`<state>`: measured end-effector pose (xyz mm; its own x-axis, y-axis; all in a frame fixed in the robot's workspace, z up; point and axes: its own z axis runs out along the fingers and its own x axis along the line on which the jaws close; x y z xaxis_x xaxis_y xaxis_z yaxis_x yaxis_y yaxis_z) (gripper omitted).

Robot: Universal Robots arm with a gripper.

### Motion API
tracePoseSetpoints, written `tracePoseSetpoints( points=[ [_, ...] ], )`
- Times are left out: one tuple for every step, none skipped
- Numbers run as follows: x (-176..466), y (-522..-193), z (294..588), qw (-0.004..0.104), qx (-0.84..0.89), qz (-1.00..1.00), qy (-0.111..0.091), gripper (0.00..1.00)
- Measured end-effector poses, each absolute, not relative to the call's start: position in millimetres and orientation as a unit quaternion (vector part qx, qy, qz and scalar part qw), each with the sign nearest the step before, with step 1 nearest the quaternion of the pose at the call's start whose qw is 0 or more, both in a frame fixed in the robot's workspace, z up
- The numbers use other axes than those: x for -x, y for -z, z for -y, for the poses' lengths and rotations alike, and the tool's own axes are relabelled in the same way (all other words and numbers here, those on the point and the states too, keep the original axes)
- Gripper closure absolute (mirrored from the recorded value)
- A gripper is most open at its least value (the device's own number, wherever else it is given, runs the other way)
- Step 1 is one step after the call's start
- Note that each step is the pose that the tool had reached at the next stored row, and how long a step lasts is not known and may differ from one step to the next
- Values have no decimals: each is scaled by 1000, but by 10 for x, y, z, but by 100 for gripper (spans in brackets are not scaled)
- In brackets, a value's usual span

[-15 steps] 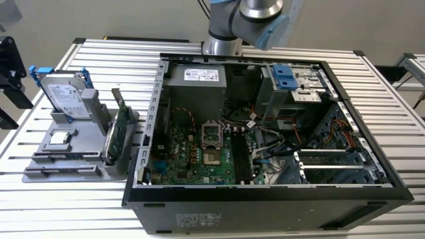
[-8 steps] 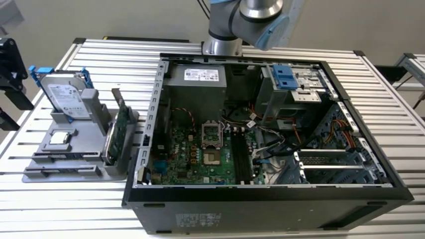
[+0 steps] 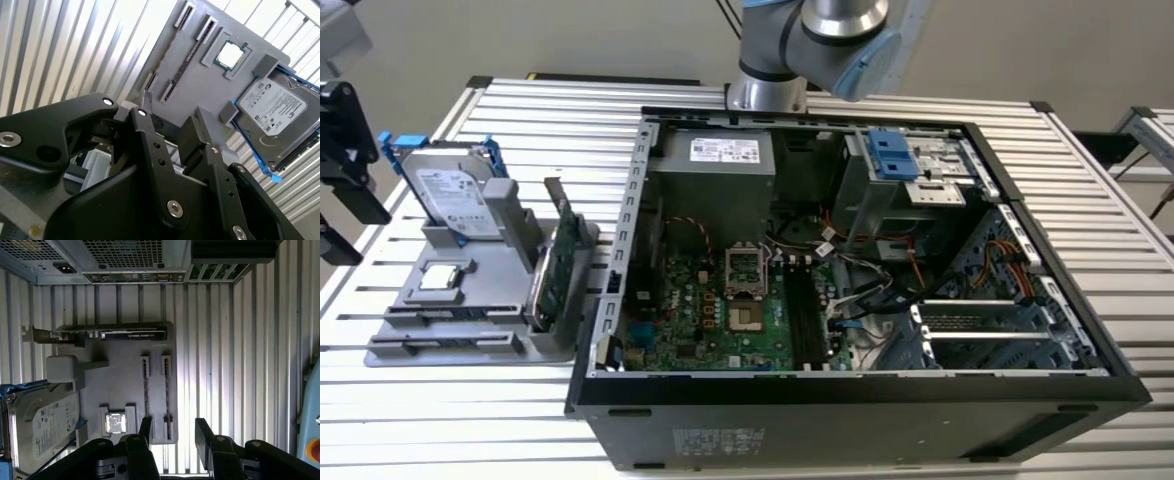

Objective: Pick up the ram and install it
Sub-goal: 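Pick up the ram and move it above insertion slot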

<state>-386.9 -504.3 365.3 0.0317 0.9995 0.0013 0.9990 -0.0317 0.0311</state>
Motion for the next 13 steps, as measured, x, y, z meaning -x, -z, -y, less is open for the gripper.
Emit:
tracePoseSetpoints(
  points=[
    [3868, -3649, 5043, 11, -718, -696, -11, 0],
    [3867, -3645, 5044, 11, -718, -696, -11, 0],
    [3866, -3641, 5044, 11, -718, -696, -11, 0],
    [3865, -3637, 5044, 11, -718, -696, -11, 0],
    [3864, -3632, 5044, 11, -718, -696, -11, 0],
    [3863, -3627, 5044, 11, -718, -696, -11, 0],
    [3863, -3623, 5044, 11, -718, -696, -11, 0],
    [3863, -3618, 5044, 11, -718, -696, -11, 0],
    [3862, -3613, 5044, 11, -718, -696, -11, 0],
    [3862, -3608, 5044, 11, -718, -696, -11, 0],
    [3861, -3602, 5044, 11, -718, -696, -11, 0],
    [3861, -3597, 5044, 11, -718, -696, -11, 0],
    [3861, -3591, 5044, 11, -718, -696, -11, 0]
  ],
)
